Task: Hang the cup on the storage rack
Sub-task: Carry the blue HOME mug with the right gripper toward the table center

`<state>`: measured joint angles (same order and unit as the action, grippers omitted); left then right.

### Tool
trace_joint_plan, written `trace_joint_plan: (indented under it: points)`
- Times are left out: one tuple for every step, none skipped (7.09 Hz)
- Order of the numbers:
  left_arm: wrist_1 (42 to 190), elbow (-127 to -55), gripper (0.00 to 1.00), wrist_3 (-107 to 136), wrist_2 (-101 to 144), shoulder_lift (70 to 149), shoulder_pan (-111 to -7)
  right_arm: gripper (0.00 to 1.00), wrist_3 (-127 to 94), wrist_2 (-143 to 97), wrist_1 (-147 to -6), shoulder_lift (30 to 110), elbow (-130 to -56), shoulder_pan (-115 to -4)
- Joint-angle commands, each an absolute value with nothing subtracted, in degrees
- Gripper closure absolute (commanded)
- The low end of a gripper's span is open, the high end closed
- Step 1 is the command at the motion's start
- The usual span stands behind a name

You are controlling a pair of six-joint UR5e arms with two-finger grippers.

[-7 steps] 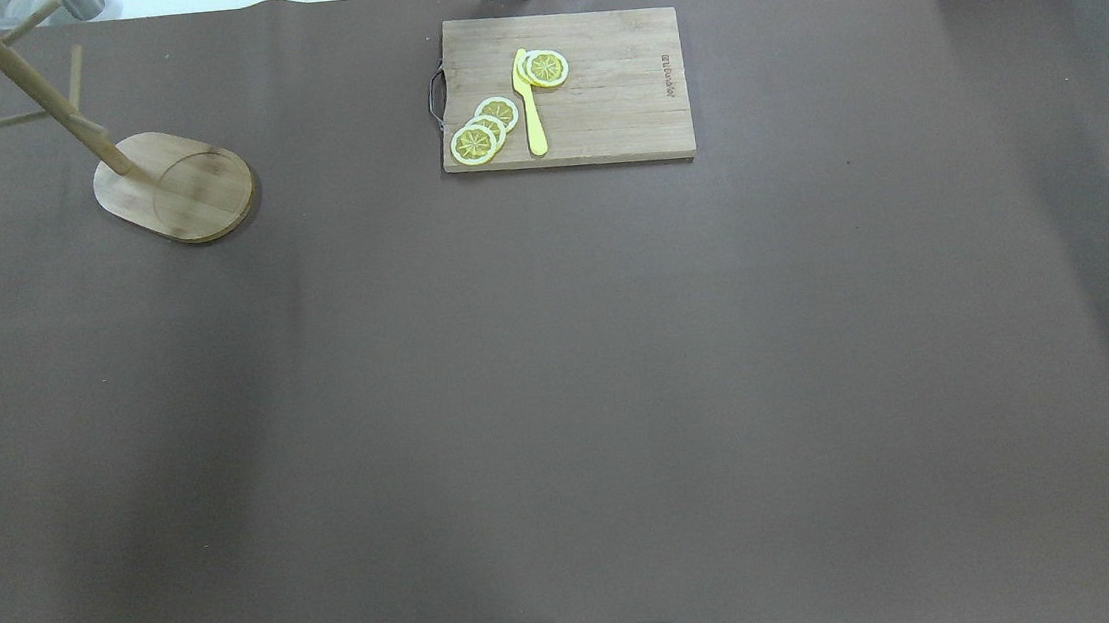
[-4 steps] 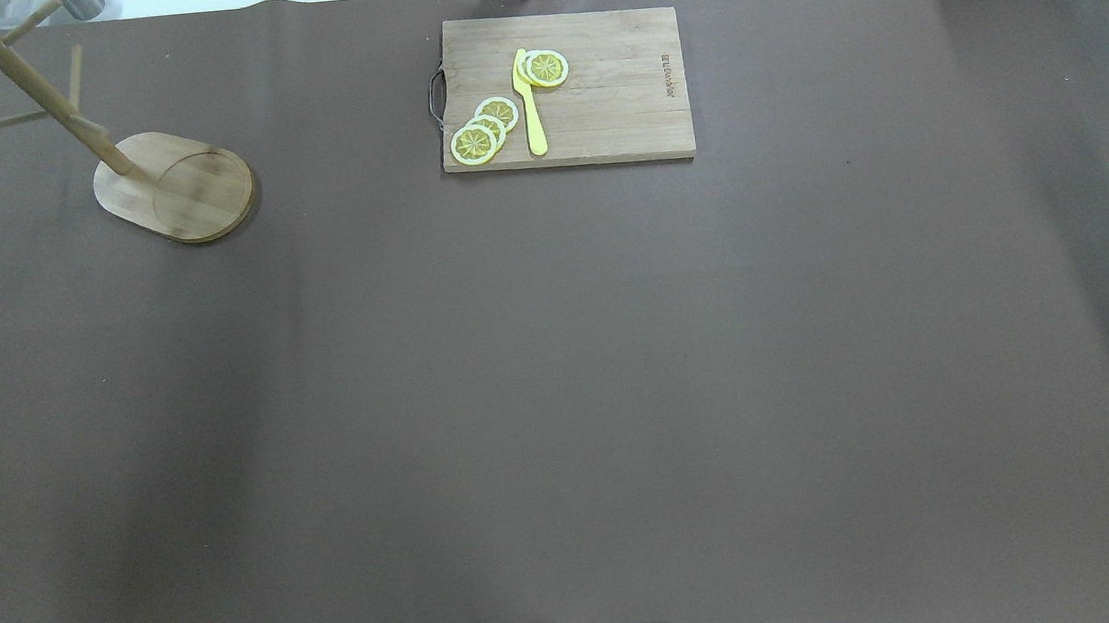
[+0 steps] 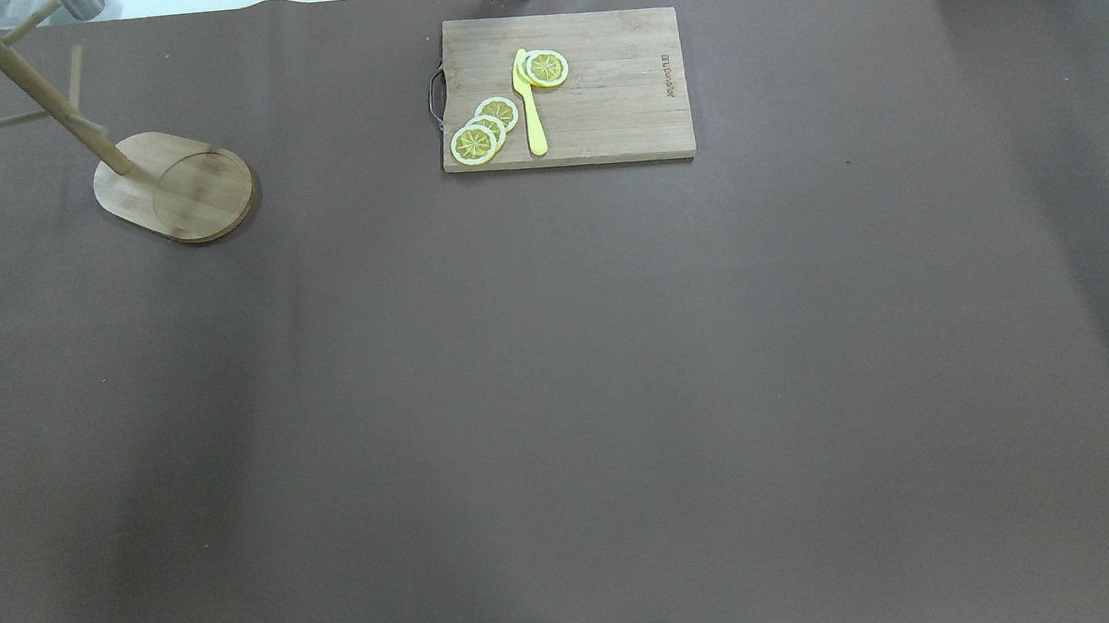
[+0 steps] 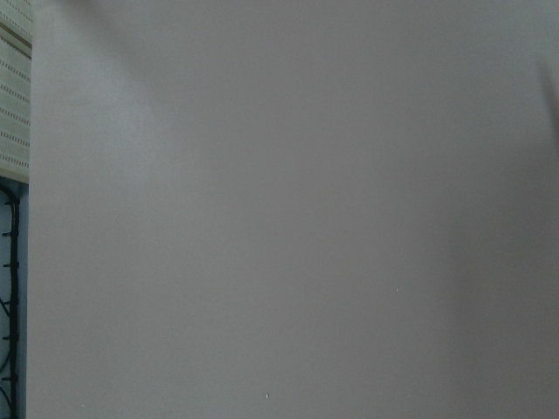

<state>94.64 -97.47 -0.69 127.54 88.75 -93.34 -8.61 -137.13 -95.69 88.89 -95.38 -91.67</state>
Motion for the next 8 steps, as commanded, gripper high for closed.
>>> trace_joint_plan:
  points:
    - [94.5, -97.5, 0.02, -0.8, 127.5, 88.8, -93.3, 0.00, -8.5, -136.5, -95.4, 89.1, -95.4, -91.7]
    - [94.5, -97.6, 0.02, -0.8, 127.5, 88.8, -93.3, 0.00, -7.6, -136.3, -95.3, 89.6, -95.4, -91.8]
    - [94.6, -97.9, 0.02, -0.6, 127.5, 88.7, -93.3, 0.00, -5.5, -136.6, -95.3, 93.0, -97.9, -92.3]
    - [94.5, -98.0, 0.02, -0.6, 127.5, 88.7, -93.3, 0.00, -5.4, -136.8, -95.3, 97.0, -100.6, -92.3]
    - [94.7, -98.1, 0.02, -0.4, 127.6, 88.5, -93.3, 0.00, -5.6, -136.9, -95.4, 99.9, -101.7, -93.1]
    - [94.7, -98.2, 0.02, -0.4, 127.6, 88.3, -93.3, 0.00, -6.1, -136.8, -95.4, 103.8, -103.9, -94.1]
    - [94.7, -98.3, 0.02, -0.4, 127.6, 88.2, -93.3, 0.00, -6.1, -136.5, -95.3, 107.4, -104.8, -94.7]
    - [94.7, -98.2, 0.02, -0.4, 127.6, 88.2, -93.3, 0.00, -6.1, -136.3, -95.3, 110.0, -104.6, -95.0]
